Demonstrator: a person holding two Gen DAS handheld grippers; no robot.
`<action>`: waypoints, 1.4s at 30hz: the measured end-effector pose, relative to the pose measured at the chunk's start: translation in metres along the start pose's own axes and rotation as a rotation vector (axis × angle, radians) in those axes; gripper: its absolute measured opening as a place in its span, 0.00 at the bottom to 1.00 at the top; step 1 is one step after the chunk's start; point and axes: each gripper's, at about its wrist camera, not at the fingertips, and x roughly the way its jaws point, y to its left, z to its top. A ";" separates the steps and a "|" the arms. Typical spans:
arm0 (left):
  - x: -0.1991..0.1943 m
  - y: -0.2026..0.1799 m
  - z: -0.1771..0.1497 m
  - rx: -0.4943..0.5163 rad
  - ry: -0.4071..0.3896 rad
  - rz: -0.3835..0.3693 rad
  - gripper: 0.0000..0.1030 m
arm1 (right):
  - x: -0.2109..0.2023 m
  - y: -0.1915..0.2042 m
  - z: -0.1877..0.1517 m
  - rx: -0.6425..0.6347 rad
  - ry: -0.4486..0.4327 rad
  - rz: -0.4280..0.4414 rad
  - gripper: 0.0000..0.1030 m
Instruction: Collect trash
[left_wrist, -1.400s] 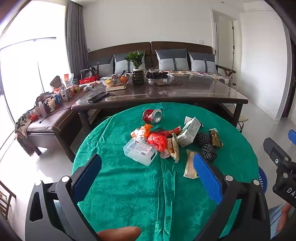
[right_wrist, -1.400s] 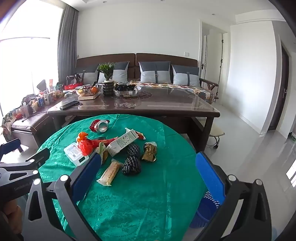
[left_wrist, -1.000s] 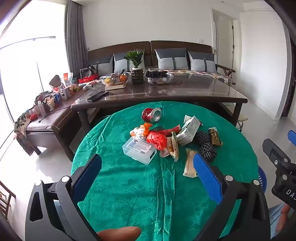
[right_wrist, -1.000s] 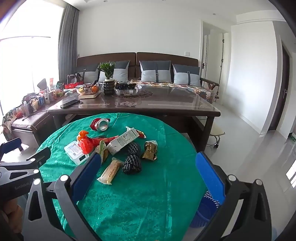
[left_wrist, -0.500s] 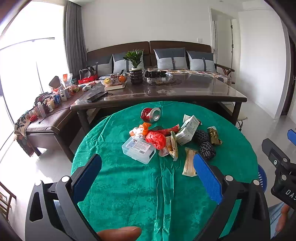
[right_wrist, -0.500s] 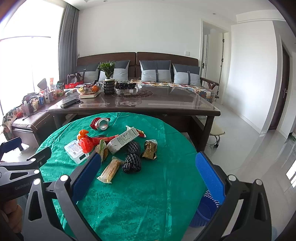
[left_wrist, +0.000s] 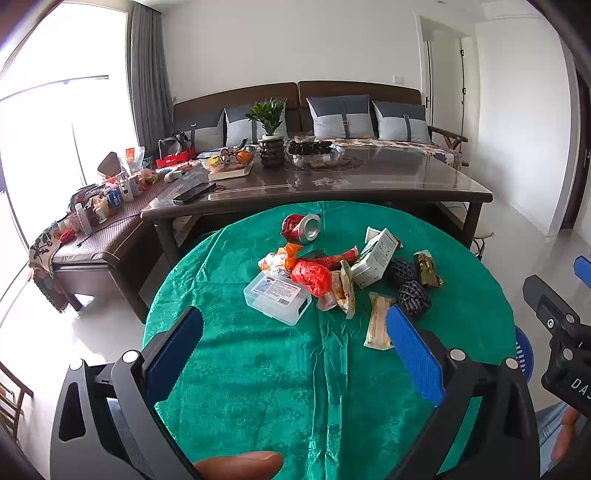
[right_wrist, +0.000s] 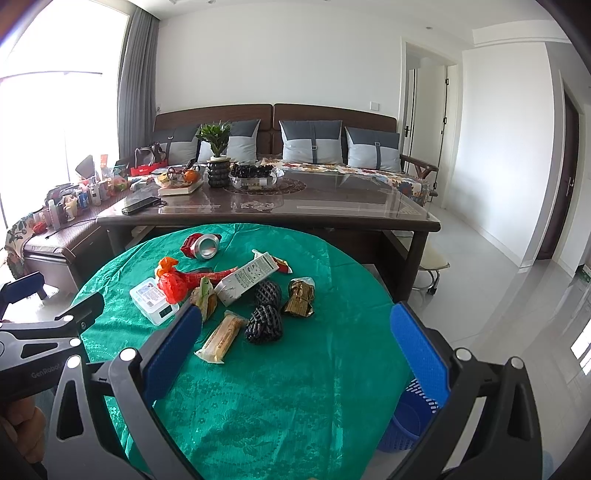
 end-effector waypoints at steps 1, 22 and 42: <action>0.000 0.000 0.000 0.000 0.000 0.000 0.95 | 0.000 0.000 0.000 0.000 0.000 0.000 0.96; 0.000 0.000 0.000 0.002 0.001 0.001 0.95 | 0.000 0.000 -0.001 -0.001 0.000 0.000 0.96; 0.000 0.000 0.000 0.003 0.003 0.001 0.95 | -0.001 -0.001 0.004 -0.002 0.001 -0.002 0.96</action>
